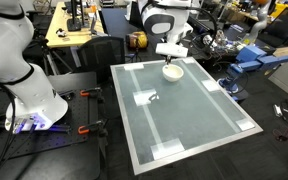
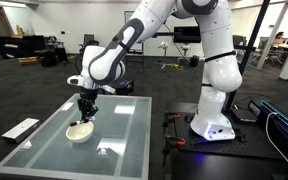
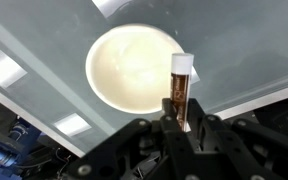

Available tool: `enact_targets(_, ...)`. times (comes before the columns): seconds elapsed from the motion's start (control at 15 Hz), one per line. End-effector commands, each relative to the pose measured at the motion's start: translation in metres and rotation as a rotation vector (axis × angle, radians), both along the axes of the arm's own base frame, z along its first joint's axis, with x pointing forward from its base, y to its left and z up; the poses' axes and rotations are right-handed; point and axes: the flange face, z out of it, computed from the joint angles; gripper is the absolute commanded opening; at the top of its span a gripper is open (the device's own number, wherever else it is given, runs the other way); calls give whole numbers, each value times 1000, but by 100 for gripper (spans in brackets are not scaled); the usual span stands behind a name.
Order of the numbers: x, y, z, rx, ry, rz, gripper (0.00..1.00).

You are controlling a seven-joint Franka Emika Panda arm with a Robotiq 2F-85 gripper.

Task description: Put the marker in the bowl

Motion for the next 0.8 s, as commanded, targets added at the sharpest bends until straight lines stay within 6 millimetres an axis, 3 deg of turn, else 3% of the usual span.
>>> enact_targets(0.0,7,-4,-13,17,-13,42,5)
enact_targets(0.33,13,-3,-34,18,5,113,5)
enact_targets(0.73,28,-2,-40,22,-4,154,5)
